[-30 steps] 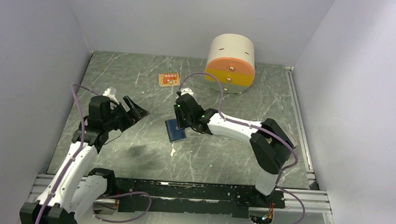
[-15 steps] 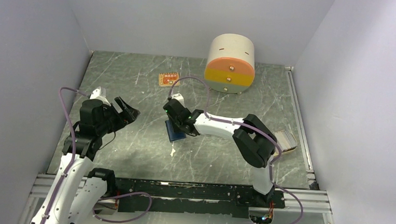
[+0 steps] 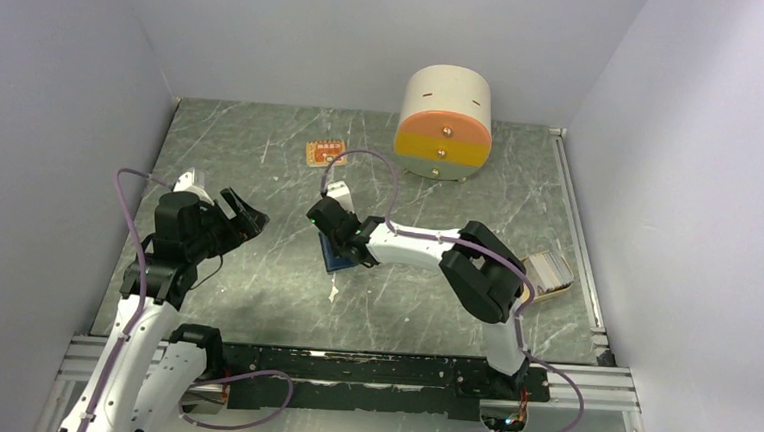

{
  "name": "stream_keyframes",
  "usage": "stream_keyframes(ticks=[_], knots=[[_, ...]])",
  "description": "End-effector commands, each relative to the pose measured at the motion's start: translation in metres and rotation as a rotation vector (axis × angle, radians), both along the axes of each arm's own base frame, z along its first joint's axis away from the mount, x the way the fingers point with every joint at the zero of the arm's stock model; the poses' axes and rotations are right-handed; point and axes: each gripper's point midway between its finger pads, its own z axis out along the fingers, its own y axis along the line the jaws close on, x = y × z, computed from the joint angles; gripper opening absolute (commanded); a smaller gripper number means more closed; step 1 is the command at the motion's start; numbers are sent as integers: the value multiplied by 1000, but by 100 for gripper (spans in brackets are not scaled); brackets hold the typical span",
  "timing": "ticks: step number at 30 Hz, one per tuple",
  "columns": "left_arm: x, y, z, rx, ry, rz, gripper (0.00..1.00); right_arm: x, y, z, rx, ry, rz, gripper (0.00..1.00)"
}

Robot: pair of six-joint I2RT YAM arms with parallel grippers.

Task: Put the credit cards into the card holder
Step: Open the card holder at the center of the board.

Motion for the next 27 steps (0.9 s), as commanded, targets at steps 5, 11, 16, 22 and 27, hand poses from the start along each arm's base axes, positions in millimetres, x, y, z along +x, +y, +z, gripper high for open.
stream_keyframes(ticks=[5, 11, 16, 22, 27], knots=[[4, -5, -5, -4, 20, -41, 83, -20, -15, -15, 24, 48, 23, 0], [2, -28, -33, -78, 124, -148, 71, -30, 3, 41, 242, -1, 98, 0], [1, -43, -44, -137, 156, -223, 64, -38, 4, 83, 377, -36, 120, 0], [-1, -61, -60, -219, 206, -302, 62, -54, -1, 110, 514, -26, 135, 0], [-3, -76, -71, -247, 231, -378, 68, -58, -5, 119, 561, -34, 137, 0]])
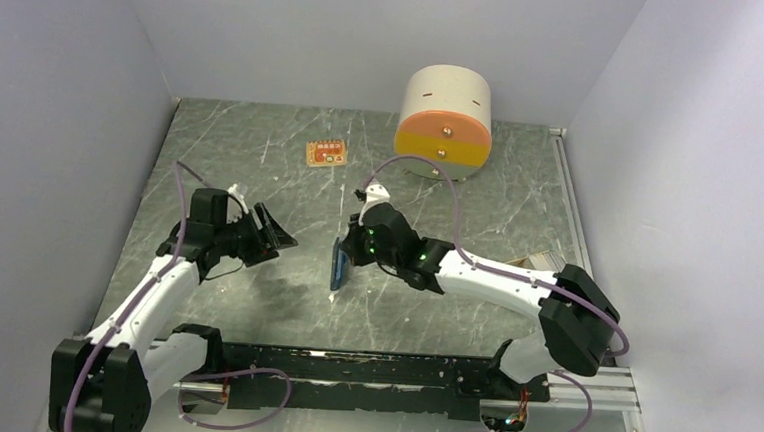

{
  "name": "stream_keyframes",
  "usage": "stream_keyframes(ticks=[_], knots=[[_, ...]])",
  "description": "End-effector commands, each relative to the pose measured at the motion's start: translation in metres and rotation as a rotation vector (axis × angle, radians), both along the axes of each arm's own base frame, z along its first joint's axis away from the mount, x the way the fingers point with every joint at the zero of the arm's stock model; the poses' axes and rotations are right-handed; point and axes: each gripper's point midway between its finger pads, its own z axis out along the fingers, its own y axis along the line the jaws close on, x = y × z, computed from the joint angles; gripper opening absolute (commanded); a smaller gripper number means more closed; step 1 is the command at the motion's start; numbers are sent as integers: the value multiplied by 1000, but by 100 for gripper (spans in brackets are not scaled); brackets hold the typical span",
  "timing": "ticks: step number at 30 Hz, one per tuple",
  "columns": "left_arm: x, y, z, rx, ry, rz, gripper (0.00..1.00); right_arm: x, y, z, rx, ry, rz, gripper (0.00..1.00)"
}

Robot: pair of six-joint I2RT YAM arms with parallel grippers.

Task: Put the credit cards into the card holder
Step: Open the card holder at the center of the board.

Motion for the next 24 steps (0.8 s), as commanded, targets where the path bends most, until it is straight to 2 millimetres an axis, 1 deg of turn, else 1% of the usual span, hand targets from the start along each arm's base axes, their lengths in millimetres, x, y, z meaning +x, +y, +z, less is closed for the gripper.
stream_keyframes(ticks=[1, 4, 7, 10, 14, 16, 18, 24], knots=[[2, -24, 6, -87, -43, -110, 70, -1, 3, 11, 74, 5, 4, 0], [0, -43, 5, -137, -41, -177, 74, -3, 1, 4, 77, 29, -7, 0], [-2, -63, 6, -171, -44, -251, 77, -7, 1, 5, 130, 49, 3, 0], [-2, -76, 7, -161, -53, -289, 80, -8, 3, 13, 213, 96, 28, 0], [2, -78, 2, -159, -28, -261, 79, -5, 1, 24, 285, 114, 37, 0], [1, -80, 1, -176, -22, -265, 76, -4, -1, 22, 292, 128, 37, 0], [1, -80, -1, -179, -14, -264, 74, -5, -1, 24, 337, 141, 56, 0], [2, -74, -7, -130, -16, -245, 75, -5, -6, 15, 399, 214, 61, 0]])
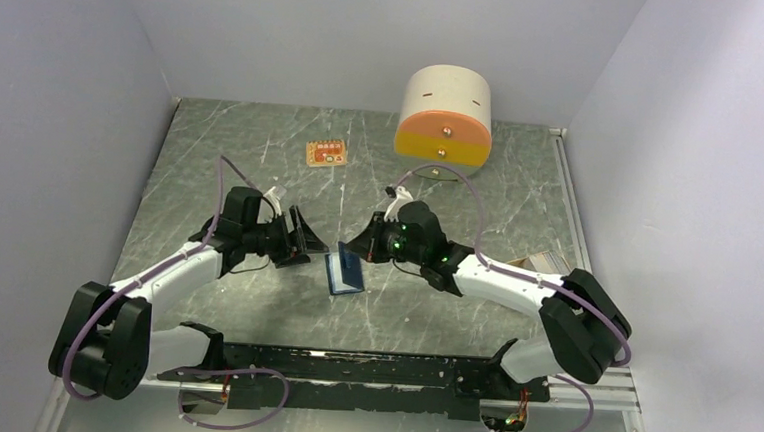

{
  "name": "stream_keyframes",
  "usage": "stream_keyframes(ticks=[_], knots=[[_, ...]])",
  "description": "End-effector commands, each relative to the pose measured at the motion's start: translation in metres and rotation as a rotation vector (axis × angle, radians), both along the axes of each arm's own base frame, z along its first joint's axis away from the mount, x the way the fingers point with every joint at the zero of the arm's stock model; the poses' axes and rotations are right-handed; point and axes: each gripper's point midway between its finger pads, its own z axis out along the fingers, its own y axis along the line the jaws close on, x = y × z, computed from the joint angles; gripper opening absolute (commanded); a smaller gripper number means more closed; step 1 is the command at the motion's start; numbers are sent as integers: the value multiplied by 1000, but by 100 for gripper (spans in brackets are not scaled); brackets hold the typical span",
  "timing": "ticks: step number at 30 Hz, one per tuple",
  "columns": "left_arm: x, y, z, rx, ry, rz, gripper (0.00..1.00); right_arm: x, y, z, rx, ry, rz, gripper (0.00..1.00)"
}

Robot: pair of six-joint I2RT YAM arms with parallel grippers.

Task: Put the credit cards into the card holder
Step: Open the card holder at the center of the board.

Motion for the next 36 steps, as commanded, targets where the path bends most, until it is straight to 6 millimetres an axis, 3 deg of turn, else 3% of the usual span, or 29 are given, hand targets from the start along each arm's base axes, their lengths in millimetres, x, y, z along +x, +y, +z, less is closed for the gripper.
stream_keyframes(ticks=[1, 4, 10, 13, 19, 25, 36], knots=[[8, 0, 5, 6, -41, 2, 75, 0, 5, 11, 93, 24, 26, 0], [7, 3, -5, 39, -3, 10, 74, 4, -5, -2, 49, 34, -13, 0], [6, 9, -15, 93, 19, 27, 67, 16, -55, -46, -111, 92, -133, 0], [5, 4, -16, 72, 19, 6, 64, 14, -69, -60, -148, 109, -145, 0], [2, -20, -20, 15, 13, -77, 67, 7, -73, -63, -127, 116, -136, 0], [7, -29, -33, 79, 20, -104, 69, 9, -83, -69, -146, 130, -167, 0], [4, -41, -47, 92, 37, -135, 62, 11, -97, -74, -173, 134, -206, 0]])
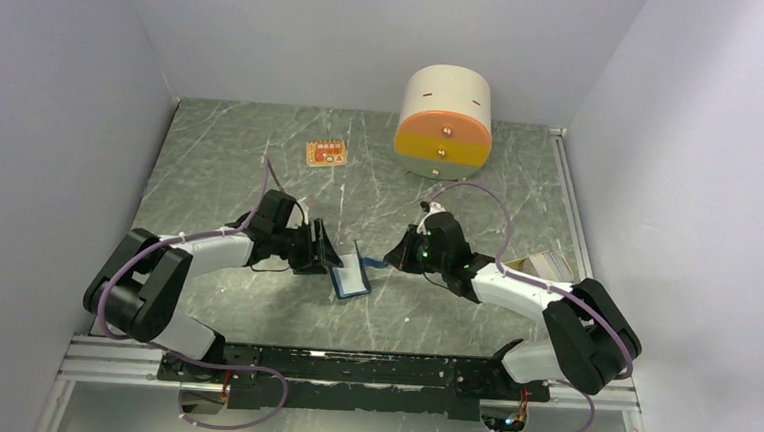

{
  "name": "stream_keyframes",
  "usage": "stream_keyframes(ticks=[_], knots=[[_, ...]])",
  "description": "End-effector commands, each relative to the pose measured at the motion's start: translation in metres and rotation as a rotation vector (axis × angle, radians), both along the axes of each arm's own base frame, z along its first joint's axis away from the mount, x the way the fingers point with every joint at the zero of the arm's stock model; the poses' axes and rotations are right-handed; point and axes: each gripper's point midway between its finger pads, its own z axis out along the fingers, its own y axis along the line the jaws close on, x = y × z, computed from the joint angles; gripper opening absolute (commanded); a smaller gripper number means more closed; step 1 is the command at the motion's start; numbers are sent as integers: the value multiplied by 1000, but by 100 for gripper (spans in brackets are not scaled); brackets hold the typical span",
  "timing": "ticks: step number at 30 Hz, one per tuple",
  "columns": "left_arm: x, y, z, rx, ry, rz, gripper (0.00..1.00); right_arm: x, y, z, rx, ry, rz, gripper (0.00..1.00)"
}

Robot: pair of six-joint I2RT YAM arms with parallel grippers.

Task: Put the credit cards into the card holder
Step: Open the card holder at the center of the board.

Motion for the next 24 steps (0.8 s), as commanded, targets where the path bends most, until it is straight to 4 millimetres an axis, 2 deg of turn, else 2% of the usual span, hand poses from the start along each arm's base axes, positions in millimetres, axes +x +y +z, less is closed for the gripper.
stream_keyframes(ticks=[1, 10, 15, 24], knots=[[9, -10, 5, -21, -62, -19, 61, 0, -12, -6, -34, 6, -20, 0], [9, -21, 8, -57, -90, -58, 52, 0, -19, -9, -48, 13, -36, 0], [9, -26, 8, -74, -95, -67, 50, 0, -22, -10, -52, 9, -41, 0], [6, -30, 10, -93, -94, -77, 49, -1, -32, -22, -87, 31, -62, 0]])
